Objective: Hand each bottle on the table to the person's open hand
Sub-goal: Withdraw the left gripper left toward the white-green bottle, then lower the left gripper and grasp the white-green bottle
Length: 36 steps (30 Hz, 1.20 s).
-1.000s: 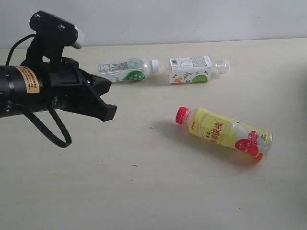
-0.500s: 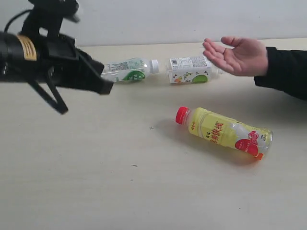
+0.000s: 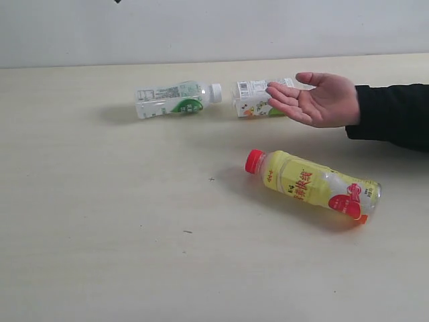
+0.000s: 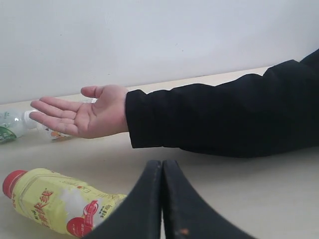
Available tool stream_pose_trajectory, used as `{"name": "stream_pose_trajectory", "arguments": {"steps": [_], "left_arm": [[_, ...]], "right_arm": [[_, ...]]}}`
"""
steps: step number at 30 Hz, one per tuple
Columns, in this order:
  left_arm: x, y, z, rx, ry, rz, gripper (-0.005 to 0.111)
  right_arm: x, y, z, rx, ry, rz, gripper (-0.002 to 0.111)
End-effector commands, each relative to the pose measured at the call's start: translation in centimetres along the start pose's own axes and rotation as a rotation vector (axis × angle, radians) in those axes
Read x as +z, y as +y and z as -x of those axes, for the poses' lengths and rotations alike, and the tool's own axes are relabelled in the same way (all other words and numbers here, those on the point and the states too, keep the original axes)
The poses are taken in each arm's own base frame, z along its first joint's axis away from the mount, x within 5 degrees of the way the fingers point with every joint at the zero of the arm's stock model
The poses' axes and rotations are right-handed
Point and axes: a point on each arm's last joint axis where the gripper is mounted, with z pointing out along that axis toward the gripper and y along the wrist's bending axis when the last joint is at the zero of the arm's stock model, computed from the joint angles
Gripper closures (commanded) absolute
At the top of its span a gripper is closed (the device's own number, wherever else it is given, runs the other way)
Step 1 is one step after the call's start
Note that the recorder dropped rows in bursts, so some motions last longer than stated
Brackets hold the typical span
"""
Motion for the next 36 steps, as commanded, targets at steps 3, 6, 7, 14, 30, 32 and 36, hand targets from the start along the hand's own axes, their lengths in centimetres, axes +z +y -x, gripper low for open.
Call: {"name": "stream_pose_trajectory", "arguments": {"steps": [3, 6, 7, 14, 30, 32, 36], "left_arm": [[4.5, 2.5, 1.0, 0.166, 0.088, -0.176, 0.107], [7.8, 2.7, 0.5, 0.310, 0.107, -0.309, 0.107], [8.8, 2.8, 0.7, 0.355, 0.082, -0.335, 0.107], [13.8, 2.2, 0.4, 0.468, 0.059, -0.400, 0.107], [18.0, 0.7, 0.2, 0.483, -0.047, -0.439, 0.016], [18.6, 0.5, 0.0, 0.480, -0.046, -0.438, 0.019], [20.5, 0.0, -0.8, 0.482, -0.017, -0.450, 0.025]], "right_arm": [[0.0, -0.1, 0.0, -0.008, -0.011, -0.008, 0.108], [0.0, -0.1, 0.0, -0.008, -0.011, -0.008, 0.108], [0.0, -0.1, 0.0, -0.008, -0.011, -0.008, 0.108], [0.0, -0.1, 0.0, -0.008, -0.011, -0.008, 0.108], [0.0, -0.1, 0.0, -0.008, -0.011, -0.008, 0.108], [0.0, -0.1, 0.0, -0.008, -0.011, -0.008, 0.108], [0.0, -0.1, 0.0, -0.008, -0.011, -0.008, 0.108]]}}
